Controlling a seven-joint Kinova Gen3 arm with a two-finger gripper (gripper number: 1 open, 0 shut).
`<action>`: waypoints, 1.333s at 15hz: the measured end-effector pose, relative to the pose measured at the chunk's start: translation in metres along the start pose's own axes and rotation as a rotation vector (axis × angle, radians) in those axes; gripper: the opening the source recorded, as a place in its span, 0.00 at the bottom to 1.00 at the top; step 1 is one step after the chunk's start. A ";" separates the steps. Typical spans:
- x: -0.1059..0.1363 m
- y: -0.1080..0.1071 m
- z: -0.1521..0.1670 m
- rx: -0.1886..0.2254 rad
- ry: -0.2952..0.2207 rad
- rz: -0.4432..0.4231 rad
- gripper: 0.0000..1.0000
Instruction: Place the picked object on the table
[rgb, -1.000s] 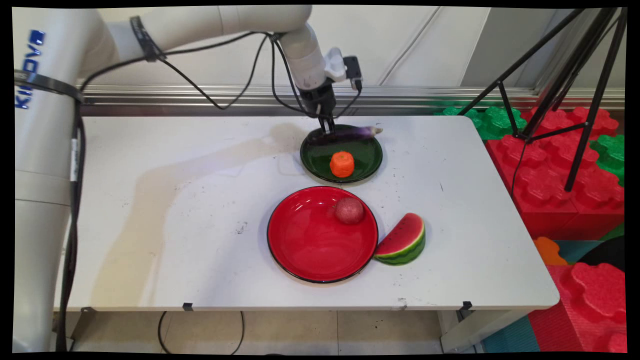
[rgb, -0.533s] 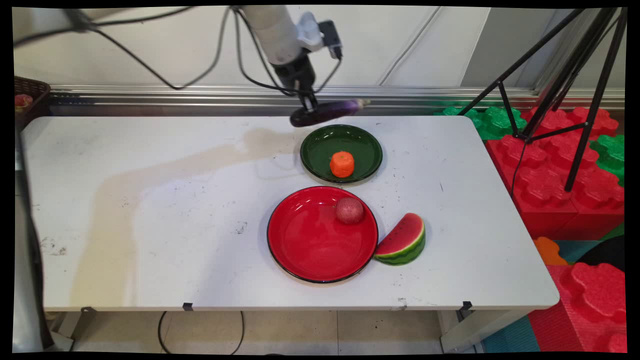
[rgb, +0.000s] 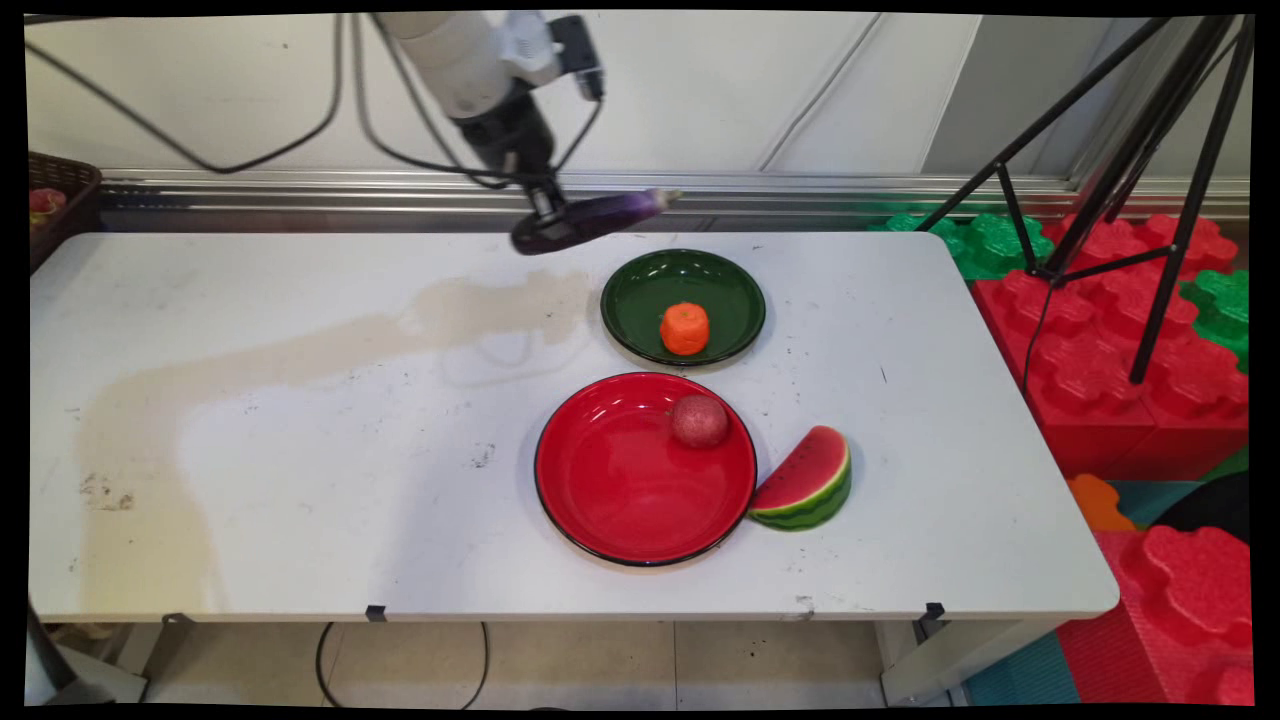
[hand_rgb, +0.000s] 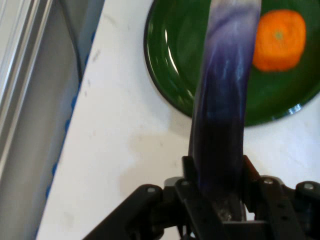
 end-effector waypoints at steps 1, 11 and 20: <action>-0.007 0.002 -0.005 0.001 -0.005 -0.003 0.00; -0.093 0.041 -0.044 -0.010 -0.088 -0.050 0.00; -0.136 0.077 -0.029 -0.021 -0.153 -0.131 0.00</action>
